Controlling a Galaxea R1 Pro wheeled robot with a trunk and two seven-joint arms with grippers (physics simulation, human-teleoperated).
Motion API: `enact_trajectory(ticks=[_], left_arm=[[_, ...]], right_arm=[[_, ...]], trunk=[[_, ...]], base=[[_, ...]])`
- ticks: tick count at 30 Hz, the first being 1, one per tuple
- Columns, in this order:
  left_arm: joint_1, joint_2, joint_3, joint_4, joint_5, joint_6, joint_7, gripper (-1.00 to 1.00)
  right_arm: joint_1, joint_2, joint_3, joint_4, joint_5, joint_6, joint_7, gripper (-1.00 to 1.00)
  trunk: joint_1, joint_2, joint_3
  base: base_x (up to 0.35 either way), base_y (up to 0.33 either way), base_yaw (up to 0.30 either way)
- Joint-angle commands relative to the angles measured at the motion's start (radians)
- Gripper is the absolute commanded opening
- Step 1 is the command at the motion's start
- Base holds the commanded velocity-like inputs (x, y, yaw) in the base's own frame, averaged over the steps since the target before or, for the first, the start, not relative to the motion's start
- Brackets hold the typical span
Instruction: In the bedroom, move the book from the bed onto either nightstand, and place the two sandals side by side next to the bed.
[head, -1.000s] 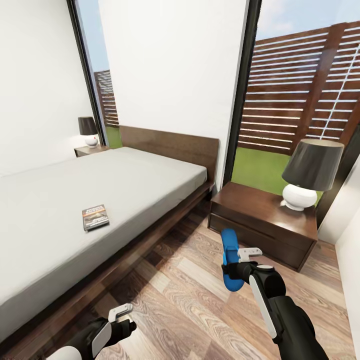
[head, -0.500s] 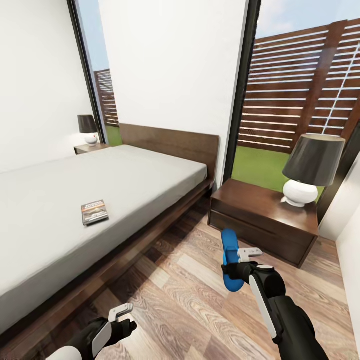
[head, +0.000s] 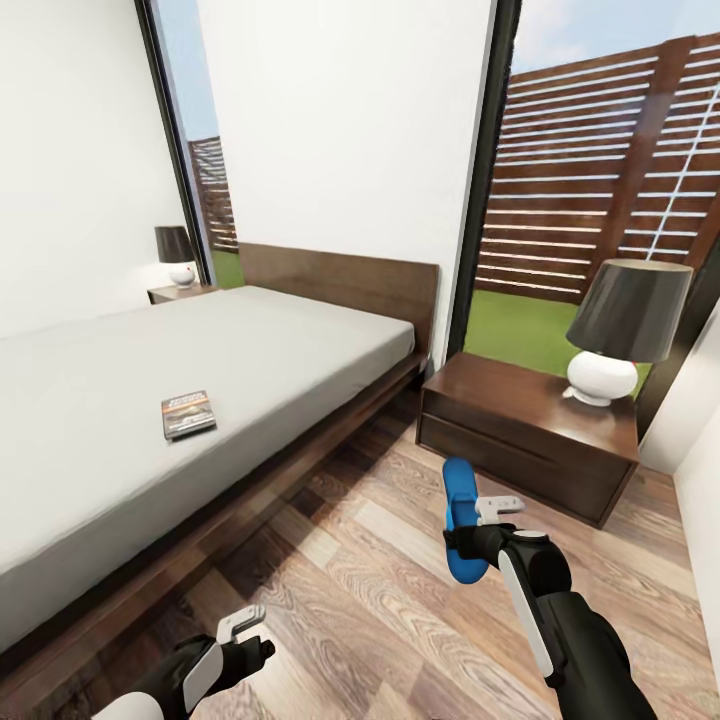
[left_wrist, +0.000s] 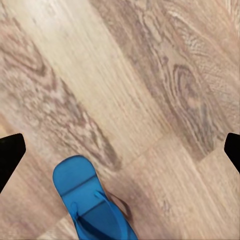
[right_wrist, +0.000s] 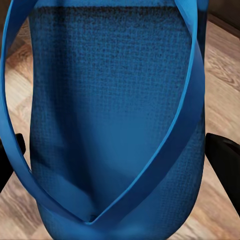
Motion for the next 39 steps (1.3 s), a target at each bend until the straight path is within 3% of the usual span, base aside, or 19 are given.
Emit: enact_trajectory(ticks=[1,16,21,23,39], left_arm=[[0.000,0.000,0.001,-0.002,0.003,0.006,-0.001,1.00],[0.000,0.003,0.001,0.000,0.026,0.009,-0.003,1.00],[0.001,0.007,-0.002,0.000,0.108,0.010,-0.020,1.00],[0.002,0.007,-0.003,0.000,0.120,0.011,-0.023,1.00],[0.002,0.010,-0.002,0.000,0.143,0.012,-0.037,1.00]], right_arm=[[-0.001,0.000,0.000,-0.001,0.000,0.005,-0.001,-1.00],[-0.001,0.000,0.000,0.000,-0.001,0.004,-0.001,-1.00],[-0.001,0.000,0.000,0.001,-0.001,0.004,-0.001,-1.00],[-0.001,0.000,-0.001,0.002,-0.002,0.004,-0.001,-1.00],[-0.001,0.000,0.001,0.006,-0.002,0.004,-0.001,-1.00]], trunk=[[0.004,-0.008,-0.004],[0.014,-0.018,-0.061],[0.016,-0.019,-0.081],[0.017,-0.020,-0.088],[0.024,-0.023,-0.150]], base=[[0.000,0.000,0.000],[0.000,0.000,0.000],[0.000,0.000,0.000],[0.000,0.000,0.000],[0.000,0.000,0.000]])
